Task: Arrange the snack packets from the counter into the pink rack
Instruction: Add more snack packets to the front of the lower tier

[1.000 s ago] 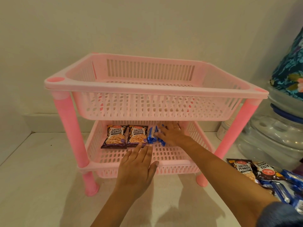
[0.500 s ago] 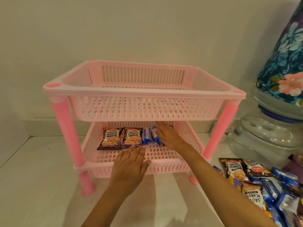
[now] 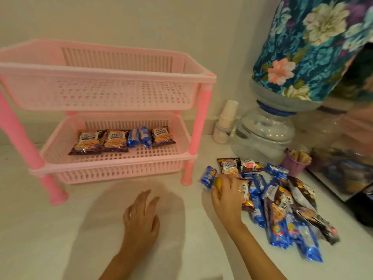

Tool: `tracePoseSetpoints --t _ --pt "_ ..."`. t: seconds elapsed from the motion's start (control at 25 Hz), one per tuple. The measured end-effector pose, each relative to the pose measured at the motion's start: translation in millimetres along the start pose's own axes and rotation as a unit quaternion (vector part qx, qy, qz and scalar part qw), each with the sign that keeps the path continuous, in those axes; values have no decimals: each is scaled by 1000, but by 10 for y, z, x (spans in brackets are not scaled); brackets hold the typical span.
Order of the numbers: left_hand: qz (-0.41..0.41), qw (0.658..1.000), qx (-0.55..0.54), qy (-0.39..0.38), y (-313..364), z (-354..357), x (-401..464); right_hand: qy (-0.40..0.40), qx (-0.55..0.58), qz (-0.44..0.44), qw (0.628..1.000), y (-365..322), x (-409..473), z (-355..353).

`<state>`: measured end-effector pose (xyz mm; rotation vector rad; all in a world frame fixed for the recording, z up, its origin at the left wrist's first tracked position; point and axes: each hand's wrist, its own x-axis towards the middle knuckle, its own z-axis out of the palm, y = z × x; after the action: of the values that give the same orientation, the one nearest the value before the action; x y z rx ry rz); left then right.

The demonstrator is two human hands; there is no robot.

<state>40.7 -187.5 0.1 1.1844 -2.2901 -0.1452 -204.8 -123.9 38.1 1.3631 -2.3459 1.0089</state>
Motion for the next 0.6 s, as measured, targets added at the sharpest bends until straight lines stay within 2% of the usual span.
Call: tracePoseSetpoints --t 0.08,0.2,0.36,0.44,0.52,0.6 --pt "-7 998 -2 -59 187 188 -152 -56 -87 42 994 283 48 -76" --pt "-17 995 20 -95 303 304 -211 -208 -132 78 966 450 221 -182" --pt "-33 994 18 -107 293 282 -222 -343 -170 -7 924 495 484 -128" --pt "-74 991 -32 -111 350 237 -169 -402 -181 -21 897 473 559 -108" --pt "-77 986 -99 -111 532 201 -3 -391 -161 -31 906 457 520 -121" --pt "-30 984 -140 -103 862 186 304 -333 -138 -60 931 455 385 -156"
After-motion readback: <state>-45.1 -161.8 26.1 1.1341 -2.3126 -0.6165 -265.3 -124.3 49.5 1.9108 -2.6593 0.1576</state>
